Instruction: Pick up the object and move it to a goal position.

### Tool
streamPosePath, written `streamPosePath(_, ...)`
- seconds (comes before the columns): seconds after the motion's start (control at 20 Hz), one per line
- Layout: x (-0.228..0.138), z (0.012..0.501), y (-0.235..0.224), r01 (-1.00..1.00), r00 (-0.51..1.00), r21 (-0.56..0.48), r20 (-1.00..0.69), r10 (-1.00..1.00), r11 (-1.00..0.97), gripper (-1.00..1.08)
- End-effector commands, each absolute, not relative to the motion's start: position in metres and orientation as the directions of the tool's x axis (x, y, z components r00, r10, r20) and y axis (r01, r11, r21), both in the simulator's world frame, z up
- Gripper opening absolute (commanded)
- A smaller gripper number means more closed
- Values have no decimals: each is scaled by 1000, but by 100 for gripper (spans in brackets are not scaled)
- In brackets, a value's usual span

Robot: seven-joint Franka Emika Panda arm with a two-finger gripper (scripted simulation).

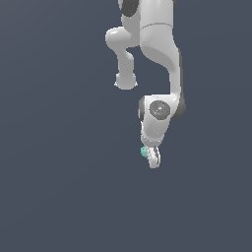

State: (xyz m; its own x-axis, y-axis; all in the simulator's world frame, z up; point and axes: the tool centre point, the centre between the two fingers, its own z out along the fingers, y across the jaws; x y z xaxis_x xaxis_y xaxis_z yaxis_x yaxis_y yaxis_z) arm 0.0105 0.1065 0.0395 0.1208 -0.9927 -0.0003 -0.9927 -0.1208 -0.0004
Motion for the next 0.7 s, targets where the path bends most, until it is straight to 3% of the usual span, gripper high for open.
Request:
streamPosePath(0.0,11,40,106,-993,121,-1,0,-993,-121,-100)
streamPosePath(0.65,-7,79,91,-993,120,0,-2,-993,-120,-100)
